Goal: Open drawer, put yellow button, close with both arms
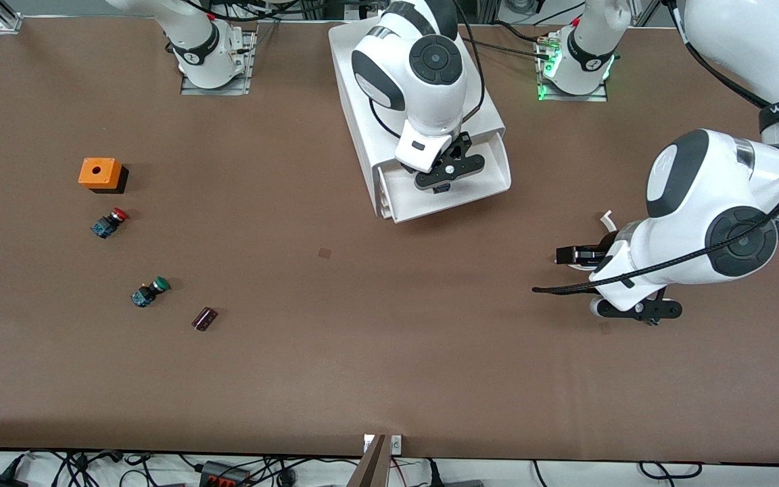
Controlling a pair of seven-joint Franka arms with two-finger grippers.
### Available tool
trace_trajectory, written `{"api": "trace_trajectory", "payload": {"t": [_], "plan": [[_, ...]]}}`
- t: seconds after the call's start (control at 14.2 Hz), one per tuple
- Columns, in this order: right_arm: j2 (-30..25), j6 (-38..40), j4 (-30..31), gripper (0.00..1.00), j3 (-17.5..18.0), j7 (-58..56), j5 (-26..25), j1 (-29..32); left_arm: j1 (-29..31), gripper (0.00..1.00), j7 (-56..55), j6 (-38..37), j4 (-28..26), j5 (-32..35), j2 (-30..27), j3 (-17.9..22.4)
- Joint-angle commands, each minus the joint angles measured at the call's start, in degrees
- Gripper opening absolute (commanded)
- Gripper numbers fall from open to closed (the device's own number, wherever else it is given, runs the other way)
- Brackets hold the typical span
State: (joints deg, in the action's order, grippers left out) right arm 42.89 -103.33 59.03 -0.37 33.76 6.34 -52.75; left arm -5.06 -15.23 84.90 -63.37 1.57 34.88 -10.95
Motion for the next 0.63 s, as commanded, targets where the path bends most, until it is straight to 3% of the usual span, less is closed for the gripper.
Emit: {"api": "trace_trajectory", "payload": {"t": [0.0,0.28,0.56], "plan": [[0.4,-0.7,-1.8,1.0,0.1,0.5,0.3,0.2,-0.5,1.0,-0.7,0.0,1.1,1.1,0.4,0.0],[-1.4,0.6,-2.9,1.0,-1.1,0.6,0.2,1.7,-1.5,1.0,-2.5,0.1,0.4,1.0,0.3,-0.2],[-5.4,7.0,-3.0,1.0,-3.0,-0.3,0.0,9.8,-2.2,1.0,-7.3,6.3,-6.5,0.4,-2.4,-1.9]]}}
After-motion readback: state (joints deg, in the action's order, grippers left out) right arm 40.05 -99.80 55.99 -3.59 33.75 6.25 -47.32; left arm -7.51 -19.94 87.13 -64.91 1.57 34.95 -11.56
